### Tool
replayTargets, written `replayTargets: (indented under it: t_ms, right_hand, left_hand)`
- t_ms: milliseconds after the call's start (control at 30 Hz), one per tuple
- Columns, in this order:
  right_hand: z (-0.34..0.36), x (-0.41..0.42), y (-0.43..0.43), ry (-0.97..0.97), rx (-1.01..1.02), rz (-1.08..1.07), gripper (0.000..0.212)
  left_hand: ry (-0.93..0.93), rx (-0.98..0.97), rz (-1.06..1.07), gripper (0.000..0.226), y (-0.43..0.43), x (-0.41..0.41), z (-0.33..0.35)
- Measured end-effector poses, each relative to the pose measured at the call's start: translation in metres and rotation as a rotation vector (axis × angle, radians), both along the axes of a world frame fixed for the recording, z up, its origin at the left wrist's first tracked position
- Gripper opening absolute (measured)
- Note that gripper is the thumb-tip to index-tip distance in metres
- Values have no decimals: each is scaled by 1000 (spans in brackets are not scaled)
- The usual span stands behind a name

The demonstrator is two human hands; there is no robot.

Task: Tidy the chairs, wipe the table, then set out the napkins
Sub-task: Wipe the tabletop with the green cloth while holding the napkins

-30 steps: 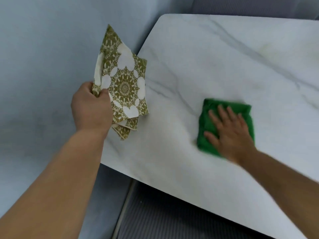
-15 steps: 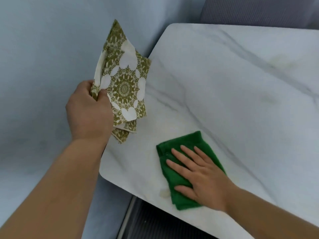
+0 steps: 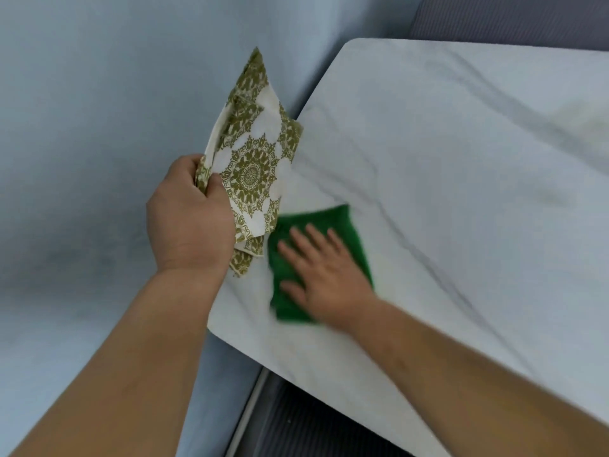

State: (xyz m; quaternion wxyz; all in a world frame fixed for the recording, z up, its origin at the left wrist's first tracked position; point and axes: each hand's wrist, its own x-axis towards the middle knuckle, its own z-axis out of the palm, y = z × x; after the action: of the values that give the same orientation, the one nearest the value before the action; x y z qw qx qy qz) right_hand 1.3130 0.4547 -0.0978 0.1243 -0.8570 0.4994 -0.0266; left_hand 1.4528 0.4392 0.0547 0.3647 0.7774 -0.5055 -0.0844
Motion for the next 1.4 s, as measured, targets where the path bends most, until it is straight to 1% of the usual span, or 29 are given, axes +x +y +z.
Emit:
replayTargets:
  t_ms: [67, 133, 167, 200, 267, 333, 367, 400, 433, 500, 633, 733, 833, 967, 1033, 1167, 1300, 1333, 1400]
  right_hand:
    - [1, -21, 57, -36, 16, 153, 64]
    - [-3, -73, 84, 7, 21, 179, 64]
    - [-4, -100, 81, 44, -4, 114, 65]
    - [-4, -126, 70, 80, -31, 4, 68]
    - [-3, -161, 23, 143, -34, -277, 79]
    - [-3, -161, -32, 159, -10, -527, 82]
    - [-3, -151, -57, 155, 0, -604, 81]
    - [-3, -135, -76, 144, 10, -629, 80]
    - [-5, -111, -88, 126, 17, -608, 79]
    - [-4, -60, -95, 101, 12, -467, 79]
    - [3, 32, -46, 17, 50, -161, 82]
    - [3, 68, 9, -41, 81, -19, 89]
    - [3, 68, 55, -48, 107, 23, 97]
    - [-2, 41, 90, 0, 118, 59, 101]
    - [0, 16, 110, 19, 124, 54, 101]
    - [4, -40, 136, 32, 140, 32, 101]
    - [9, -98, 160, 31, 156, 3, 103]
    - [9, -112, 166, 30, 160, -1, 104]
    - [5, -146, 181, 33, 125, -20, 104]
  left_hand:
    - [-18, 5, -5, 24, -1, -1, 4]
    - [-31, 6, -10, 24, -1, 0, 6]
    - [-35, 5, -8, 25, -1, 3, 8]
    - [-41, 1, -7, 25, 0, 6, 9]
    - [-56, -12, -7, 27, 2, 10, 9]
    - [-73, -28, -8, 26, 5, 16, 11]
    - [-81, -40, -12, 26, 6, 17, 12]
    - [-91, -53, -12, 25, 7, 19, 12]
    - [-105, -63, -13, 25, 9, 23, 12]
    - [-109, -78, -8, 25, 12, 26, 15]
    - [-128, -87, -8, 24, 19, 28, 22]
    - [-117, -71, -10, 25, 22, 26, 24]
    - [-68, -41, 7, 24, 31, 20, 24]
    - [56, -3, 52, 23, 36, 13, 17]
    - [150, 7, 70, 20, 45, 5, 12]
    - [508, 29, 148, 14, 57, -19, -8]
    - [898, 113, 268, 19, 64, -50, -31]
    - [953, 152, 306, 18, 64, -56, -37]
    - [999, 225, 365, 15, 71, -75, -51]
